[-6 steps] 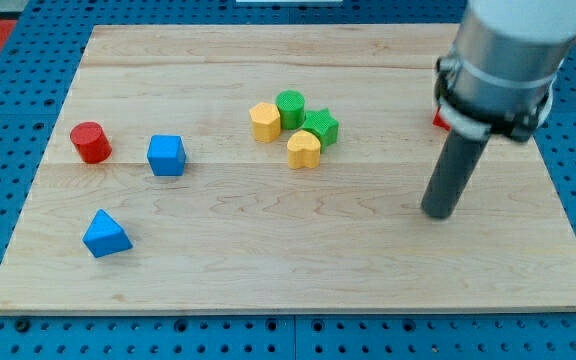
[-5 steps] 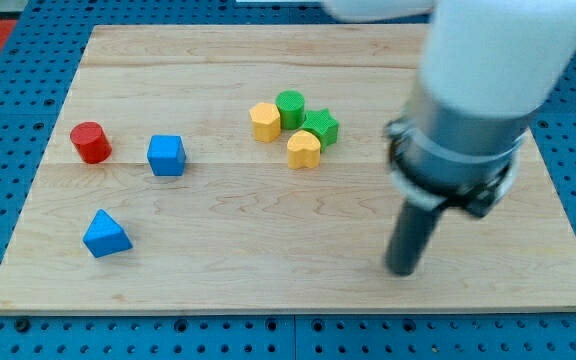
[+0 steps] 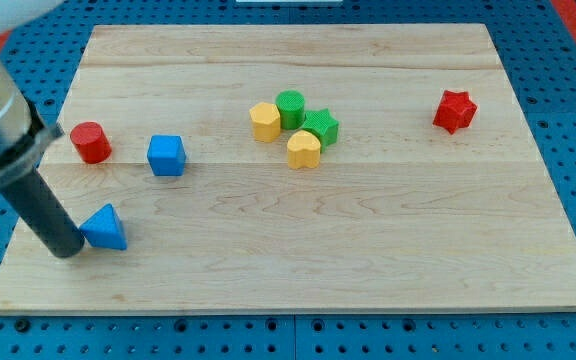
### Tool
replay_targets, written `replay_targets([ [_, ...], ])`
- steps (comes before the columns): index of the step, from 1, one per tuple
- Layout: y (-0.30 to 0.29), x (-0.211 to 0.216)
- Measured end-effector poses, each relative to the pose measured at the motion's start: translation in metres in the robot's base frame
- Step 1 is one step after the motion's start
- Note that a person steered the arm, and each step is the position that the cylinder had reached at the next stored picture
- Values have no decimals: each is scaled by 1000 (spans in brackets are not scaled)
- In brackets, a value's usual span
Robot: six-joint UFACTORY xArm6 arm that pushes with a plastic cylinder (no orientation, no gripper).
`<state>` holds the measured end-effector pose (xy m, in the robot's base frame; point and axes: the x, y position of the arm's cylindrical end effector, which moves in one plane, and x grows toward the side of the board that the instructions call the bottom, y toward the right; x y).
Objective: Drag the blue triangle towards the center of the board
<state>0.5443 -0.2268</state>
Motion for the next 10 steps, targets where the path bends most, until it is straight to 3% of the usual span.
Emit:
replay_targets([
  [2, 25, -13],
  [4, 99, -13],
  [6, 133, -50],
  [8, 185, -59],
  [10, 189, -73],
])
